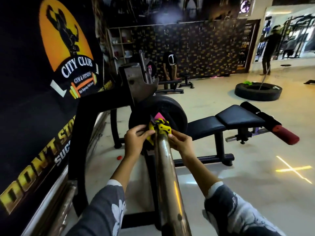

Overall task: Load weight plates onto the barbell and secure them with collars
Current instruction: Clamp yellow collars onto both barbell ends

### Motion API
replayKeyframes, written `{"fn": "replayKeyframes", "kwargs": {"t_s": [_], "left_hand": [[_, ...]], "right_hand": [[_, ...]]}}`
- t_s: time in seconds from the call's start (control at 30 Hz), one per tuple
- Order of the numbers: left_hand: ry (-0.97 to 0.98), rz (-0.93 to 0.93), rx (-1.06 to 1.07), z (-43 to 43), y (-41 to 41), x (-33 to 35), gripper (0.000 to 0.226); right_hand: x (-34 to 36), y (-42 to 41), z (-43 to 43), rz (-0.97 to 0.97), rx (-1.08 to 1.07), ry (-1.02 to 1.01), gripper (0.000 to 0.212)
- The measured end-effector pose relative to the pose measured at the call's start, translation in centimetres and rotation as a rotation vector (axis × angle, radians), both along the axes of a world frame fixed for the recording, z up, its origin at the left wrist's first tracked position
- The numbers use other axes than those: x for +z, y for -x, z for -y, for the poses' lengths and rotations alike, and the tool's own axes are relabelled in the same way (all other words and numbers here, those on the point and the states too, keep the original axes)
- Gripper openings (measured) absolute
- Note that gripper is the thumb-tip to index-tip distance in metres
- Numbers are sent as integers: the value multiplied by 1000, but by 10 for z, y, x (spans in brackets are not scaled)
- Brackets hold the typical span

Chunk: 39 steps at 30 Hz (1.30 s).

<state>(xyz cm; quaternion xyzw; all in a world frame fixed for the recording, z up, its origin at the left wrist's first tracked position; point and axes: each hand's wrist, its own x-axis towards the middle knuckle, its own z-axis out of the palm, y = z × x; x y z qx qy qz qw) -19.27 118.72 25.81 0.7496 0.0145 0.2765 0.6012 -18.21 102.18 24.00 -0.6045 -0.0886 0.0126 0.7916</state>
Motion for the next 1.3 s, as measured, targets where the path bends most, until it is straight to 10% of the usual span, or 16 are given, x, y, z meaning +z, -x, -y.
{"fn": "replayKeyframes", "kwargs": {"t_s": [0.33, 0.5, 0.9, 1.3], "left_hand": [[-835, 51, 188, -22, -10, 46, 124], [-738, -160, -8, -23, -19, 63, 128], [-757, -160, 43, -23, -23, 63, 128], [-705, -98, 97, -16, -19, 61, 125]], "right_hand": [[-19, -12, 6, 53, 113, -89, 35], [-6, -3, 12, -118, 171, -64, 32], [95, -29, -22, -352, 211, 664, 114], [57, -30, 18, -478, 417, 161, 76]]}}
